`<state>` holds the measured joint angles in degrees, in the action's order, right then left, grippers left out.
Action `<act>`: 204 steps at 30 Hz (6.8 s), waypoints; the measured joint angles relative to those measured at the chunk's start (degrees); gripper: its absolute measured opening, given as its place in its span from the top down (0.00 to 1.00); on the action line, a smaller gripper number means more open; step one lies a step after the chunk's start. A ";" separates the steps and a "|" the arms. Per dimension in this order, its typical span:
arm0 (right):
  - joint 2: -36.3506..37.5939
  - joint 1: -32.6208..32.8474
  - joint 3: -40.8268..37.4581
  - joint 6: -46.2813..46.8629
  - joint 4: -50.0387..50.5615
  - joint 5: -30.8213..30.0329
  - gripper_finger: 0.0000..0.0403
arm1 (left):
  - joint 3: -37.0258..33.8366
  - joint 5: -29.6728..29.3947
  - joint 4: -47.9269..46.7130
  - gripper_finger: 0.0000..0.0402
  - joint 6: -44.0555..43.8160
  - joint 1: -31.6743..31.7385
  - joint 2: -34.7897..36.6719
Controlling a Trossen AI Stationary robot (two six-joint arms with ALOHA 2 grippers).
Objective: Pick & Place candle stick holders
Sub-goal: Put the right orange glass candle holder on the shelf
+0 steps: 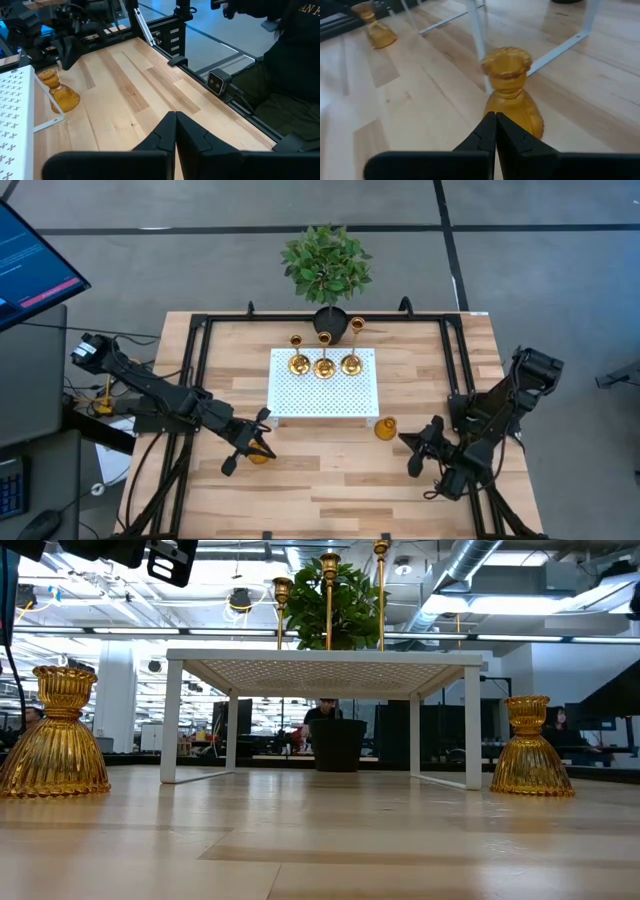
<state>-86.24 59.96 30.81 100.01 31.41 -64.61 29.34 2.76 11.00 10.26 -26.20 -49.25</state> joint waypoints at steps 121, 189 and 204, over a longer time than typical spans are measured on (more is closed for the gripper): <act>-1.10 -44.70 38.13 -73.35 -5.92 24.78 0.71 | -2.78 0.02 2.82 0.99 -1.74 0.00 0.00; 12.69 -40.24 38.09 -77.73 -1.57 42.18 0.40 | -2.82 0.03 2.99 0.98 -3.23 0.02 0.02; 5.81 -31.45 38.11 -65.58 13.45 25.24 0.97 | -2.82 0.02 2.99 0.98 -3.23 0.02 0.02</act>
<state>-80.42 28.52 68.93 34.43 44.86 -39.37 26.52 2.79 14.00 7.03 -26.17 -49.23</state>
